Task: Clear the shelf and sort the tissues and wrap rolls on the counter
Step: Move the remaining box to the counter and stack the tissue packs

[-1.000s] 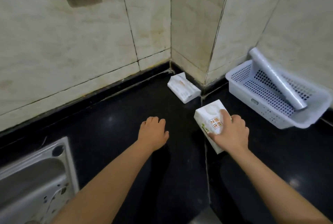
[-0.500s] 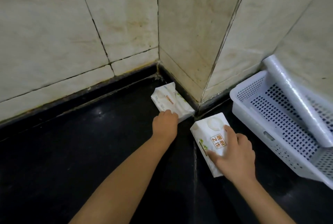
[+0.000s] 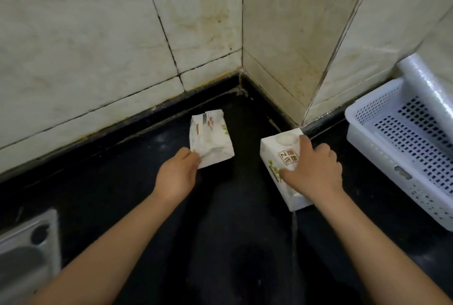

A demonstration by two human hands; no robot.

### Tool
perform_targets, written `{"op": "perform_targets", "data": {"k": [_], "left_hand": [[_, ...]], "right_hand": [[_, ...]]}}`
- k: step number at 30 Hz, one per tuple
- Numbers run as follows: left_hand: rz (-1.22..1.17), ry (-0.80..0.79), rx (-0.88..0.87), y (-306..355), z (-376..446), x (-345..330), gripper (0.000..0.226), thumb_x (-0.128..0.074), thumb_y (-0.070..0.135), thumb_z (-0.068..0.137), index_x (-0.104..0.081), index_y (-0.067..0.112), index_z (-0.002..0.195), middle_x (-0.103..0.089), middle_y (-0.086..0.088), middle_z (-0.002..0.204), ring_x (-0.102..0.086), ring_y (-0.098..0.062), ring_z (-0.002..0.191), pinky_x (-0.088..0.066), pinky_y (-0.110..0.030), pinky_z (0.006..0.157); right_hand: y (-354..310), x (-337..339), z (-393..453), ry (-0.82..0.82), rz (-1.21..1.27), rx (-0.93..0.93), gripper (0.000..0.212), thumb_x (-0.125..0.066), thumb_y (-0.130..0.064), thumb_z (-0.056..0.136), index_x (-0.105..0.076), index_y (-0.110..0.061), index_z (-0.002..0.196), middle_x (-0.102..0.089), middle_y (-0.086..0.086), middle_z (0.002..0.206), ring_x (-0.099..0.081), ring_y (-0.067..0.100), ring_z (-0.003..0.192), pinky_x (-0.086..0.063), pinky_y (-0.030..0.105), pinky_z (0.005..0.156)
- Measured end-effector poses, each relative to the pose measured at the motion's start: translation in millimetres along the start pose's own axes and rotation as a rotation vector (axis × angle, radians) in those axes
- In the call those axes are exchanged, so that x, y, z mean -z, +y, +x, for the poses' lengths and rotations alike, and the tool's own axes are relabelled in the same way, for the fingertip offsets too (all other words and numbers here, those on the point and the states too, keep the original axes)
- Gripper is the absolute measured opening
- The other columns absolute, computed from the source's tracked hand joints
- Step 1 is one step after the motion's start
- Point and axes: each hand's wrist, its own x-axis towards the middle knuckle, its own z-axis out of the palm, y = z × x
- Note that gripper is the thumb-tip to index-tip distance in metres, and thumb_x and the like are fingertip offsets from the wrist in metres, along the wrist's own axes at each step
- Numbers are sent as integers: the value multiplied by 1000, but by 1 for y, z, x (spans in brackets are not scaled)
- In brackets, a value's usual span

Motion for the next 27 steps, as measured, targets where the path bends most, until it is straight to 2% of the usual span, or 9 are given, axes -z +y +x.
{"op": "perform_targets", "data": {"k": [4,8,13,18,20,21,23,25,27], "left_hand": [[-68,-9,-5,-2,-19,-1,14,-75,-16,62,-64,-7,57,-60,-20,55,-56,-27,35,-45,-22,29],[-73,-14,13,0,-24,0,12,-74,-16,64,-65,-10,59,-61,-22,57,-56,-29,35,-47,-29,29],[-6,1,-66,3,-21,-2,26,-83,-18,44,-64,-4,53,-59,-15,51,-52,-21,31,-39,-16,27],[57,-131,-116,17,1,-23,37,-87,-11,25,-60,4,46,-58,-7,46,-50,-17,29,-28,-13,25],[72,-180,-137,26,9,-37,33,-86,-9,36,-64,2,57,-62,-10,57,-56,-19,39,-34,-17,30],[79,-236,-106,29,12,-45,25,-80,-6,54,-66,1,74,-65,-12,74,-61,-22,55,-40,-22,40],[130,-316,-25,29,14,-62,22,-51,3,87,-57,4,109,-57,-10,110,-57,-23,91,-41,-25,65],[117,-430,12,29,14,-69,26,-40,7,95,-51,7,118,-51,-8,120,-51,-22,102,-40,-26,76],[94,-454,27,31,16,-69,24,-40,9,96,-51,6,117,-51,-8,121,-52,-21,104,-41,-25,81]], "right_hand": [[-4,-13,-9,-87,13,57,83,-65,-45,73,-20,-20,140,-39,20,130,-38,36,121,-37,44,100],[-20,-22,0,-33,41,116,81,-66,-43,73,-25,-16,138,-39,20,131,-38,36,121,-36,44,100],[-42,-17,38,84,34,202,71,-65,-39,75,-34,-10,131,-43,23,125,-41,39,117,-36,45,97],[-58,-18,76,93,55,198,64,-65,-35,75,-38,-7,125,-44,25,123,-41,40,116,-34,45,97],[-58,-23,83,107,45,191,63,-63,-35,76,-38,-7,126,-43,25,124,-40,40,115,-33,44,97],[-58,-25,86,118,29,192,62,-62,-36,76,-38,-7,126,-43,26,124,-40,40,116,-32,45,97],[-56,-30,88,150,-10,198,63,-59,-39,79,-37,-7,129,-44,27,126,-40,39,117,-29,44,99],[-53,-33,88,180,-28,208,65,-55,-42,82,-35,-9,134,-43,26,130,-38,38,120,-27,43,101],[-50,-34,85,194,-31,218,65,-51,-45,84,-32,-12,137,-39,24,135,-35,37,123,-25,44,103]]}}
